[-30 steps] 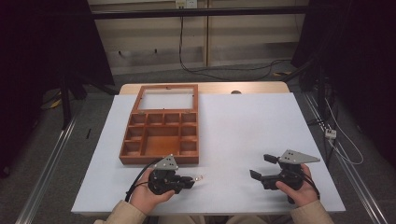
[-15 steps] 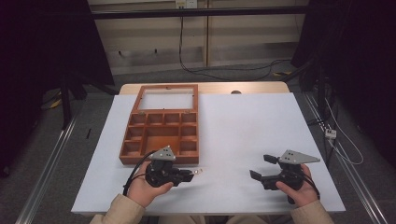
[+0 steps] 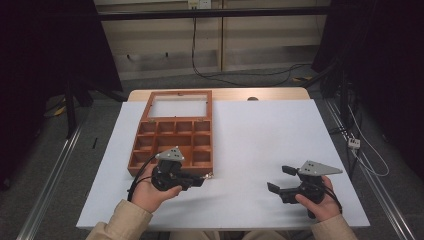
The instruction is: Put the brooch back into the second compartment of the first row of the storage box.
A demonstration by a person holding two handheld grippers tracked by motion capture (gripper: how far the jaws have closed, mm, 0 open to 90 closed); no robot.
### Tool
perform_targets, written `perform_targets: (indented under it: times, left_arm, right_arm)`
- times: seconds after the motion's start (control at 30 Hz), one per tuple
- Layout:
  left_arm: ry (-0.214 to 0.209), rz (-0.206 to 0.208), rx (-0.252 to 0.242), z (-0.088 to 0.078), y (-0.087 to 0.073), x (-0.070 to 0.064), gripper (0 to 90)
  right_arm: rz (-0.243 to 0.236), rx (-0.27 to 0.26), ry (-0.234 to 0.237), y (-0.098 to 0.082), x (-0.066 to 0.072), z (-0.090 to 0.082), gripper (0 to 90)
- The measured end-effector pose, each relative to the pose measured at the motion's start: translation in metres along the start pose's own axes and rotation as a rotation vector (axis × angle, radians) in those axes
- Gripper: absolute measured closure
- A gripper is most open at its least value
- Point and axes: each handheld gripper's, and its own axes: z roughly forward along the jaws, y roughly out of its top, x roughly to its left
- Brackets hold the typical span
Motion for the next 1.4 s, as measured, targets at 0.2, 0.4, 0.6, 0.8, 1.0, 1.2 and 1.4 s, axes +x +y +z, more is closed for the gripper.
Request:
perform_targets:
  times: [0.2, 0.4, 0.6, 0.8, 1.0, 1.2, 1.4]
  left_arm:
    - [0.010, 0.010, 0.006, -0.002, 0.007, 0.001, 80.2]
    - [0.020, 0.014, 0.005, -0.005, 0.013, 0.003, 80.1]
    - [0.039, 0.020, 0.007, -0.010, 0.019, 0.006, 80.2]
    - [0.055, 0.017, 0.007, -0.014, 0.024, 0.010, 80.2]
    - [0.071, 0.011, 0.002, -0.017, 0.027, 0.015, 80.2]
    - [0.083, 0.002, -0.012, -0.023, 0.030, 0.021, 80.2]
    - [0.104, -0.009, -0.013, -0.026, 0.030, 0.027, 80.2]
  right_arm:
    - [-0.002, 0.000, 0.006, 0.000, 0.000, 0.000, 12.8]
    - [-0.004, 0.000, 0.006, 0.001, 0.001, 0.000, 12.7]
    - [-0.006, 0.001, 0.009, 0.000, 0.001, 0.000, 12.7]
    - [-0.011, 0.004, 0.009, 0.000, 0.001, 0.000, 12.7]
    - [-0.013, 0.006, 0.012, 0.000, 0.002, 0.000, 12.7]
    - [-0.013, 0.007, 0.013, 0.000, 0.001, 0.001, 12.7]
    - [-0.015, 0.006, 0.015, 0.000, 0.002, 0.001, 12.6]
